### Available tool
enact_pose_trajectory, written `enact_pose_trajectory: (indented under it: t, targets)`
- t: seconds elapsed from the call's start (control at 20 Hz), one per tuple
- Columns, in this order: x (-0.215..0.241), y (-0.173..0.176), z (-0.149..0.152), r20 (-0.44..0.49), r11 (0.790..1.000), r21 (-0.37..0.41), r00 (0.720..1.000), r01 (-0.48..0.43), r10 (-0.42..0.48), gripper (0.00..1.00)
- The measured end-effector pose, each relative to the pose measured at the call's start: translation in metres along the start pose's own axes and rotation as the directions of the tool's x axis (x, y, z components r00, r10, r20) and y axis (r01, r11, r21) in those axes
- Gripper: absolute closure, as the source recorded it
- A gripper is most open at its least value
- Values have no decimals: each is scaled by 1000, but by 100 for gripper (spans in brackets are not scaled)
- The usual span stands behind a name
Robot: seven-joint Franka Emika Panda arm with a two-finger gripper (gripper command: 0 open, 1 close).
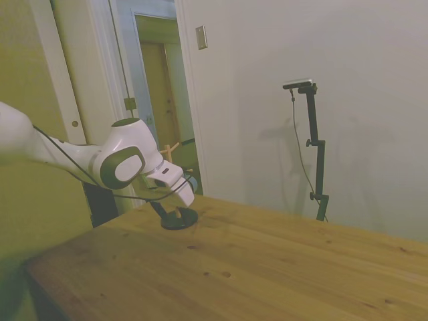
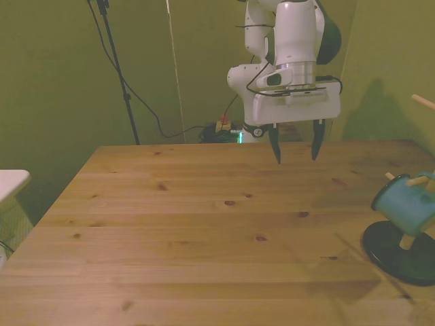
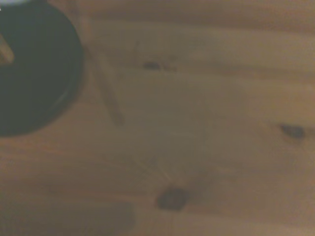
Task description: Unload the mug
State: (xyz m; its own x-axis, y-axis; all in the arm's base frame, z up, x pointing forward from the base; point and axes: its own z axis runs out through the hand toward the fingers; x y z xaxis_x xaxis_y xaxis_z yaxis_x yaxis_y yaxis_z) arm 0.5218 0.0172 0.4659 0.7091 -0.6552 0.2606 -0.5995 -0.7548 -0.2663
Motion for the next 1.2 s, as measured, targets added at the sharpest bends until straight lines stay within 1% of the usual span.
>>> enact_pose_trajectory:
  t: [0.15, 0.2, 0.4, 0.65, 0.95, 1.2]
  targets:
    - [9, -26, 6, -20, 999, 40, 999, 30, -29, 0]
    - [18, -40, 11, -27, 998, 56, 999, 33, -31, 0]
    - [23, -51, 15, -42, 995, 86, 998, 49, -45, 0]
    - [25, -72, 28, -33, 982, 160, 995, 97, -93, 0]
    - [40, -89, 31, -94, 970, 220, 992, 104, -85, 0]
    - [49, -105, 45, -111, 959, 257, 990, 117, -90, 0]
